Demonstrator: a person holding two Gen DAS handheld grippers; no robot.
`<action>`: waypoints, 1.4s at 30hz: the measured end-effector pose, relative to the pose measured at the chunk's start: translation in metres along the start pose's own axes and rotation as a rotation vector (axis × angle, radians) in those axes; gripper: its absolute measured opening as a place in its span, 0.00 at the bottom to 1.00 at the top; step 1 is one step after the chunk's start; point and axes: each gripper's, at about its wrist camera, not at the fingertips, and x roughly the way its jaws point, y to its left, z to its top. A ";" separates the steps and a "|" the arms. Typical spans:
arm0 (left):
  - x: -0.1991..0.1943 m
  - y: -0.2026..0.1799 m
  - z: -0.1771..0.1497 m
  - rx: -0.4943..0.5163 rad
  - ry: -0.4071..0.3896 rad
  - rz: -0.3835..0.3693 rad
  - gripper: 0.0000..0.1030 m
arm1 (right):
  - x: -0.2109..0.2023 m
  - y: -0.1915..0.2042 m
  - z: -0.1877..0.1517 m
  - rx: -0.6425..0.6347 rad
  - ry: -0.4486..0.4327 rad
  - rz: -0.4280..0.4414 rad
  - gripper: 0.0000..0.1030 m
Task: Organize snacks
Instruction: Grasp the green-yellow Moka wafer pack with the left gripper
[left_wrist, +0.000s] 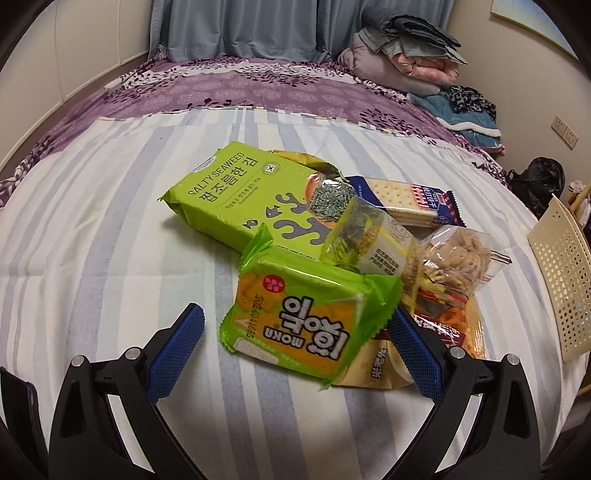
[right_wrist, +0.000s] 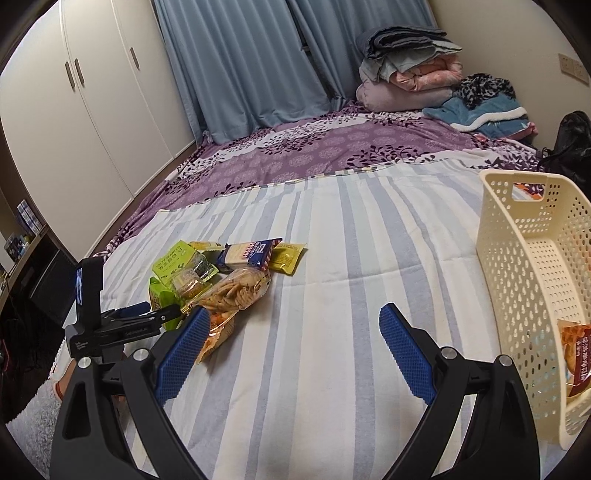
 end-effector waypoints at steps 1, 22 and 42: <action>0.002 0.001 0.001 -0.001 0.001 -0.001 0.97 | 0.002 0.001 -0.001 -0.003 0.004 0.003 0.89; 0.006 0.011 -0.003 -0.010 0.002 -0.052 0.73 | 0.041 0.026 0.007 -0.062 0.057 0.035 0.89; -0.020 0.028 -0.012 -0.035 -0.033 -0.048 0.62 | 0.118 0.117 0.026 -0.322 0.093 0.169 0.89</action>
